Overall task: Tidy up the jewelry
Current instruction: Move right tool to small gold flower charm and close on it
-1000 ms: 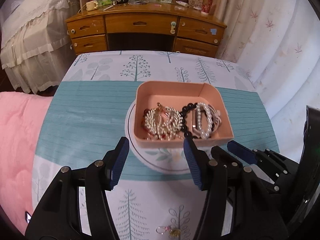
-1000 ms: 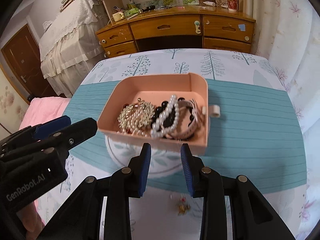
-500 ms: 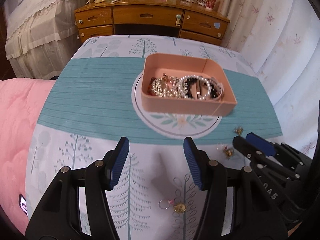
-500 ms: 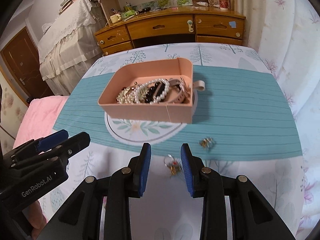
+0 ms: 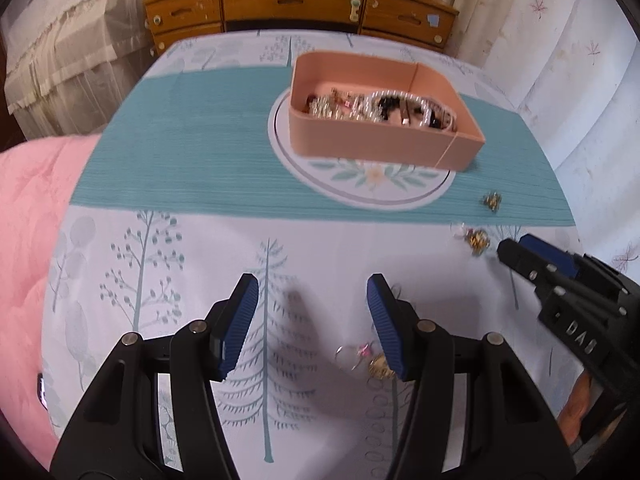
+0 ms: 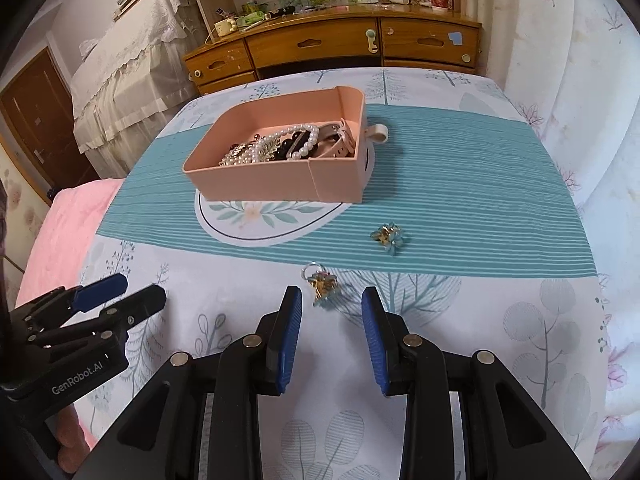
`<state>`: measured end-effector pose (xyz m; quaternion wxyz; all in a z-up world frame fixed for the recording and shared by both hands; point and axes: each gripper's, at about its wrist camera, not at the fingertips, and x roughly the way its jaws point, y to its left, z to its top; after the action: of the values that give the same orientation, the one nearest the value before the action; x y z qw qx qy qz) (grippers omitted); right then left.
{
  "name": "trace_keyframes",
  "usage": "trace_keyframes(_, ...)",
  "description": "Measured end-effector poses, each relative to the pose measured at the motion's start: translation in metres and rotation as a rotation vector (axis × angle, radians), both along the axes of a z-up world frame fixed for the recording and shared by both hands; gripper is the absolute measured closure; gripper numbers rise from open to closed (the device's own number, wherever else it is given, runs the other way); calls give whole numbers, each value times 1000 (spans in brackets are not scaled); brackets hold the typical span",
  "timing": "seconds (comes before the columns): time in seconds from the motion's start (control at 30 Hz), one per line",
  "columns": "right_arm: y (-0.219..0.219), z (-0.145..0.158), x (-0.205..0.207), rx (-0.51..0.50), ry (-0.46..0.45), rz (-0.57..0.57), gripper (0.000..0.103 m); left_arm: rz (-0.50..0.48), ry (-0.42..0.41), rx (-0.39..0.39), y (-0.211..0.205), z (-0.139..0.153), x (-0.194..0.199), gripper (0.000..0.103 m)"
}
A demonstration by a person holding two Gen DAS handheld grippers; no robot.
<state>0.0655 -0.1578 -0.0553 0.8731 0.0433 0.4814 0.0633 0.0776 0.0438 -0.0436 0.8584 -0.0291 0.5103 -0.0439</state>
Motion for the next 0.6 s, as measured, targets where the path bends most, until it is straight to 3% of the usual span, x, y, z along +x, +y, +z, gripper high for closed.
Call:
trace_keyframes(0.33,2,-10,9,-16,31,42,72,25,104,-40,21,-21,1,49)
trace_keyframes(0.6,9,-31,25,-16,67,94,72,46,116,-55,30,-24,3,49)
